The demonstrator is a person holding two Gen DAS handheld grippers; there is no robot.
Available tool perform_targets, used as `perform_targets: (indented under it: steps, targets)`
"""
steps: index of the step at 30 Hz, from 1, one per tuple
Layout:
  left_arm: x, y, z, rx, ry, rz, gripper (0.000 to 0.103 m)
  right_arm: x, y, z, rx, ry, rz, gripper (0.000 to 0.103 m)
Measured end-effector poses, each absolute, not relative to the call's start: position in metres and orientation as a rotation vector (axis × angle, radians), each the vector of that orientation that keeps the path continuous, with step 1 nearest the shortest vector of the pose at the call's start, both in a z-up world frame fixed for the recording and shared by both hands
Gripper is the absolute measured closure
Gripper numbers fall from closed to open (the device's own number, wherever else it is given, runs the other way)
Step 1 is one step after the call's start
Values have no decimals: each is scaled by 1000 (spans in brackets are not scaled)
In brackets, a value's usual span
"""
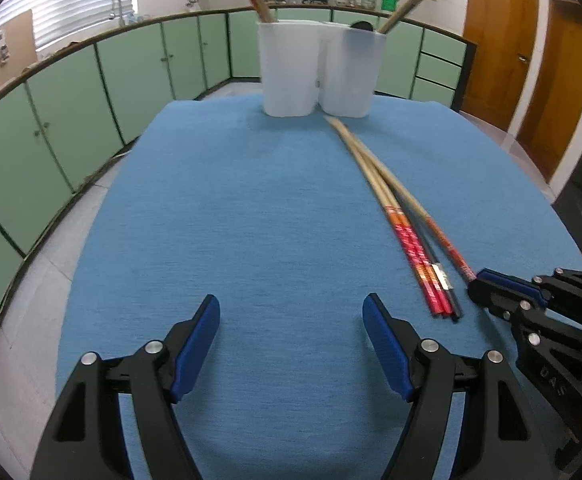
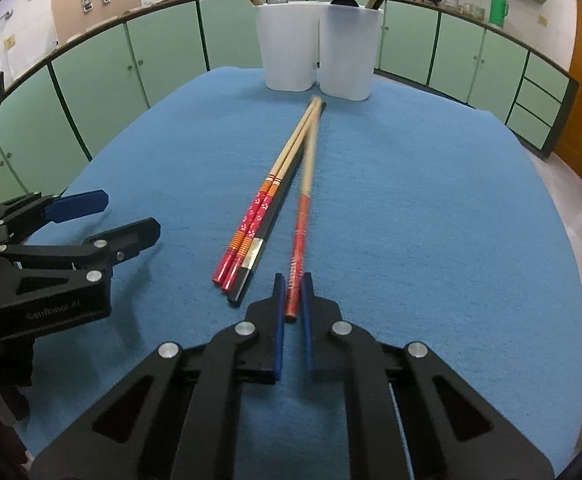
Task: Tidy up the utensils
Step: 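Move both open tools back over the remaining chopsticks on the mat, then grasp a red-patterned chopstick with the right tool while the left tool grasps another red-patterned one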
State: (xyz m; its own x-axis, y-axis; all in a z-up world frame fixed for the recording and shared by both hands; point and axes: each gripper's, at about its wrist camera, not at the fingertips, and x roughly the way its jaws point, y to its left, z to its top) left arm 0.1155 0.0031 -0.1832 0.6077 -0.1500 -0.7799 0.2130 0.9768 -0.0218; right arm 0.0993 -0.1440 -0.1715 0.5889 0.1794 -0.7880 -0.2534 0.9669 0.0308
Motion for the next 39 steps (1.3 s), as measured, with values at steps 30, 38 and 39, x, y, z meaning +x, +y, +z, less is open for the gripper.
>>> perform_targets:
  steps: [30, 38, 39]
  targets:
    - [117, -13, -187, 69, 897, -212, 39, 97, -198, -171, 20, 897, 216, 81]
    - [109, -16, -187, 91, 891, -213, 39, 84, -203, -171, -6, 894, 242, 70]
    - [110, -17, -188, 96, 892, -210, 39, 85, -202, -171, -10, 894, 236, 71]
